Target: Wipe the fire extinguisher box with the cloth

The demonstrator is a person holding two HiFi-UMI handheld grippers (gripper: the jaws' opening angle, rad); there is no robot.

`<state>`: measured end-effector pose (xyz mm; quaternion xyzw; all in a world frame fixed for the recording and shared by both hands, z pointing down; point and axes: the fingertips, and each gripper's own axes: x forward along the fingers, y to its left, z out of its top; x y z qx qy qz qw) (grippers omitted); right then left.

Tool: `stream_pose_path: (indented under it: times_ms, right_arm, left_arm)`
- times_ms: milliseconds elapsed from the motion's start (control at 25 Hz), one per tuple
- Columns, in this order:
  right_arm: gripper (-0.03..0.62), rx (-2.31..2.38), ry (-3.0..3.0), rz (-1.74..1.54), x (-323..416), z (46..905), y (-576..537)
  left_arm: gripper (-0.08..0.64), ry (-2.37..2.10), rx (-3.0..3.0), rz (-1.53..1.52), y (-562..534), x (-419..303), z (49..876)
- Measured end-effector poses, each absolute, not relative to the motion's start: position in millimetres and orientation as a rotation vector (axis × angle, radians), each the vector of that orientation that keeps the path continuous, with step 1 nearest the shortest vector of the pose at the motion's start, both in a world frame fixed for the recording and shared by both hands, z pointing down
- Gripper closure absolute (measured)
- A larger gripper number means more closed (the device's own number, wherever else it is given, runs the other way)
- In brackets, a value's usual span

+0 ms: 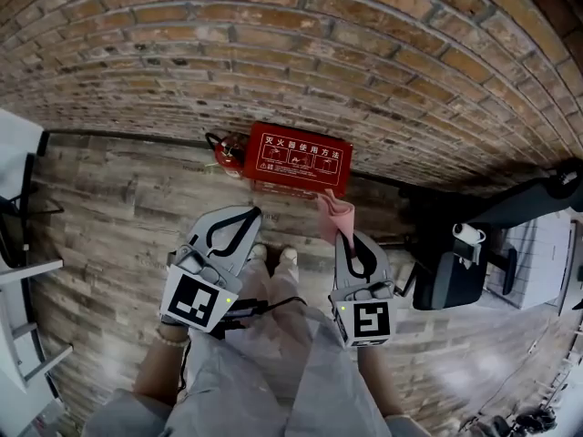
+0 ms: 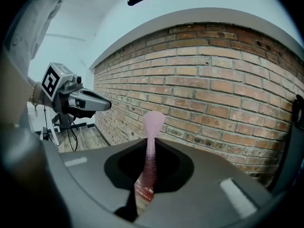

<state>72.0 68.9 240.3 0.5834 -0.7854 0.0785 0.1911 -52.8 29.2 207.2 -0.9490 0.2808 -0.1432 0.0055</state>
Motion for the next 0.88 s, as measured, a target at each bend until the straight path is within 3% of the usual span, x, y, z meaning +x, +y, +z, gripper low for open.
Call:
stream_pose_path:
  times_ms: [880]
  right_arm:
    - [0.565, 1.322, -2.375, 0.259, 29, 338, -22]
  left_arm:
    - [0.563, 1.145, -2.927, -0.565, -20, -97, 302]
